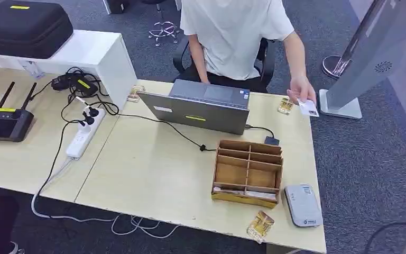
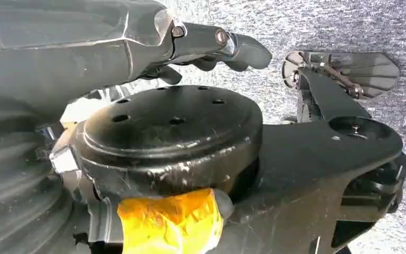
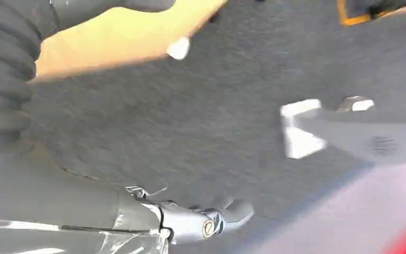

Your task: Pass the card to the sensor for recognition and then transmit it.

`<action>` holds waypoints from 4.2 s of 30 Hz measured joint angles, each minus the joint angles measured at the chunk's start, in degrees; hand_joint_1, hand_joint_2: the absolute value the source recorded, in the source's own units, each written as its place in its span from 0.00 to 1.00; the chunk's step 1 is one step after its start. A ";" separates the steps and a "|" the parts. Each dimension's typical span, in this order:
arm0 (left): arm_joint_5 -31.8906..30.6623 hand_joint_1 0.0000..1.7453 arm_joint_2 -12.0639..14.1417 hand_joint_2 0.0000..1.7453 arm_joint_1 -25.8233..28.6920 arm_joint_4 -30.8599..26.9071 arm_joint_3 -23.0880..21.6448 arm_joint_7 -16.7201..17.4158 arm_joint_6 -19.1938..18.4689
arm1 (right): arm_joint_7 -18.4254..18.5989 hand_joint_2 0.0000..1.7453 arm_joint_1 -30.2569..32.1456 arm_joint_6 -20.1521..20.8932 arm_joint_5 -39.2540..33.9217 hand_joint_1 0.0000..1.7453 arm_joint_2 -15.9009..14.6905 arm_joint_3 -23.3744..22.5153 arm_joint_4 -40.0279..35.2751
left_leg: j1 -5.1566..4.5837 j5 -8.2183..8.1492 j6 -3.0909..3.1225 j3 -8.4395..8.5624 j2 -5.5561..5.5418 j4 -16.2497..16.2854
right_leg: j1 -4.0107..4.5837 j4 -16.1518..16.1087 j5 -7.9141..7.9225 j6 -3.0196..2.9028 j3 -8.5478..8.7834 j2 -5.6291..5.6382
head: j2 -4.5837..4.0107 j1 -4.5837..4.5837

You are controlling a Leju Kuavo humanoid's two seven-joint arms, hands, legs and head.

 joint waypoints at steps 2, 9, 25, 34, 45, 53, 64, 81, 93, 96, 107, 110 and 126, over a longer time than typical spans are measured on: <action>0.53 0.00 0.24 1.00 0.04 0.00 -0.09 -0.33 -0.28 | 1.03 1.00 -3.12 0.56 2.46 0.00 -0.29 4.27 -1.88 | -0.01 0.04 -0.05 -0.11 0.10 -0.01 | 0.03 0.03 0.10 -0.10 -0.09 0.07 | 0.00 0.00; 1.56 0.00 0.53 1.00 -0.07 -0.02 -0.09 -0.81 -0.46 | 5.81 1.00 -14.07 -2.59 6.80 0.00 3.78 17.51 -3.37 | 0.11 0.20 -0.21 -0.17 0.12 -0.02 | 0.14 0.09 0.16 -0.20 -0.28 0.07 | 0.00 0.00; 2.01 0.00 0.11 1.00 0.29 -0.02 -0.29 -1.20 -1.42 | 0.77 1.00 -10.16 -15.98 47.94 0.00 3.46 39.36 -11.61 | 0.26 0.22 -0.26 -0.36 -0.27 0.00 | 0.16 0.06 0.15 -0.19 -0.32 -0.21 | 0.00 0.02; 2.23 0.00 -0.41 1.00 0.17 0.00 -1.49 -1.57 -1.31 | 0.19 1.00 -5.56 -22.72 59.96 0.00 -1.18 59.00 -10.06 | 0.28 0.24 -0.36 -0.34 -0.14 0.00 | 0.27 0.06 0.19 -0.26 -0.38 -0.14 | 0.00 0.00; 1.82 0.00 -0.41 1.00 0.13 0.00 -2.01 -1.60 -1.31 | -0.11 1.00 -3.73 -23.07 59.96 0.00 -2.18 63.16 -9.47 | 0.32 0.24 -0.35 -0.34 -0.12 0.01 | 0.27 0.06 0.20 -0.27 -0.38 -0.12 | 0.00 0.00; 1.64 0.00 -0.41 1.00 0.06 0.00 -2.73 -1.57 -1.31 | 0.26 1.00 -2.15 -22.81 59.96 0.00 -2.56 63.49 -9.62 | 0.32 0.24 -0.35 -0.34 -0.11 0.01 | 0.27 0.06 0.20 -0.27 -0.39 -0.11 | 0.00 0.00; 1.64 0.00 -0.39 1.00 0.02 0.00 -3.24 -1.60 -1.31 | 0.26 1.00 -1.65 -22.53 59.96 0.00 -2.69 63.49 -9.60 | 0.32 0.24 -0.35 -0.34 -0.11 0.01 | 0.27 0.06 0.20 -0.27 -0.39 -0.11 | 0.00 0.00; 1.51 0.00 -0.37 1.00 0.10 0.00 -3.41 -4.86 -2.14 | -1.80 1.00 -0.70 -20.93 59.41 1.00 -2.71 63.40 -9.03 | 0.31 0.24 -0.35 -0.35 -0.10 0.01 | 0.27 0.06 0.20 -0.27 -0.40 -0.10 | 0.00 -0.02; 2.30 0.00 -0.39 1.00 0.15 0.00 -3.41 -6.43 -2.38 | -2.21 1.00 -0.65 -20.82 59.39 1.00 -2.71 63.29 -8.12 | 0.32 0.24 -0.35 -0.37 -0.12 0.00 | 0.27 0.06 0.19 -0.27 -0.41 -0.12 | 0.00 -0.02; 2.43 0.00 -0.39 1.00 0.15 0.00 -3.41 -6.45 -2.54 | -2.34 1.00 -0.65 -20.87 59.37 1.00 -2.71 63.29 -7.99 | 0.32 0.23 -0.35 -0.37 -0.11 0.00 | 0.27 0.06 0.19 -0.27 -0.41 -0.11 | 0.00 0.00; 2.52 0.00 -0.37 1.00 0.17 0.00 -3.41 -6.45 -2.69 | -2.37 1.00 -0.68 -20.89 59.37 1.00 -2.71 63.29 -7.66 | 0.32 0.24 -0.35 -0.36 -0.11 0.01 | 0.27 0.06 0.20 -0.27 -0.40 -0.11 | 0.00 0.00; 2.52 0.00 -0.37 1.00 0.17 0.00 -3.41 -6.45 -2.69 | -2.37 1.00 -0.68 -20.89 59.37 1.00 -2.71 63.29 -7.66 | 0.32 0.24 -0.35 -0.36 -0.11 0.01 | 0.27 0.06 0.20 -0.27 -0.40 -0.11 | 0.00 0.00; 4.29 0.00 -0.98 1.00 0.36 0.00 -3.39 -7.41 -0.26 | -3.61 1.00 26.07 -29.31 58.10 1.00 -3.17 56.53 -30.97 | 0.42 0.02 -0.37 -0.41 -0.46 -0.01 | 0.38 -0.07 -0.05 -0.30 -0.29 -0.51 | 0.00 0.02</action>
